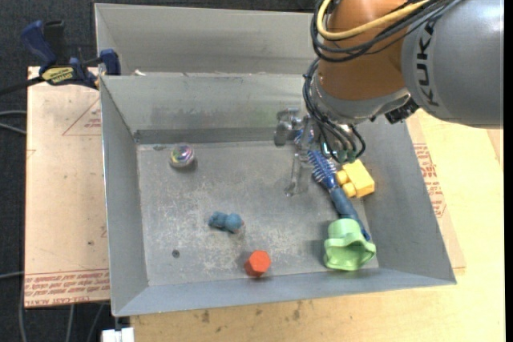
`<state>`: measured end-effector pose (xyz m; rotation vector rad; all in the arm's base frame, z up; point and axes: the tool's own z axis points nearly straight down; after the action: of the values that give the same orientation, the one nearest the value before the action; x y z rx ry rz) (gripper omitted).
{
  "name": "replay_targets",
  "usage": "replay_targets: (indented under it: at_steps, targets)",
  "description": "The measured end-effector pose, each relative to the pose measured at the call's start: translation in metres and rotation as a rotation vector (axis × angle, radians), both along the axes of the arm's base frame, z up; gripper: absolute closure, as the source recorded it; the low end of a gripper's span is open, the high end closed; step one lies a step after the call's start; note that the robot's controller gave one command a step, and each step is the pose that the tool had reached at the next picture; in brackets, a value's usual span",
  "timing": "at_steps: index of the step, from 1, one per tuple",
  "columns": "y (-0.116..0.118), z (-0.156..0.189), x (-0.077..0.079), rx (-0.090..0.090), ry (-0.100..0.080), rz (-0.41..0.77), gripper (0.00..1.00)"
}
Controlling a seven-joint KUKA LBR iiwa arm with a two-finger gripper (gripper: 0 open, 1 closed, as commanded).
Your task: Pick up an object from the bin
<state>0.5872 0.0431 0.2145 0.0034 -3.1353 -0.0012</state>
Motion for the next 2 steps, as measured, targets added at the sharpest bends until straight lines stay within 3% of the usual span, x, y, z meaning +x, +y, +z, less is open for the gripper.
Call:
replay_targets:
  at_steps: [1,2]
  targets:
    - [-0.103,-0.073,0.034,-0.003,-0.004,0.006,0.0]
    - [-0.13,-0.14,0.03,0.001,-0.026,-0.143,0.0]
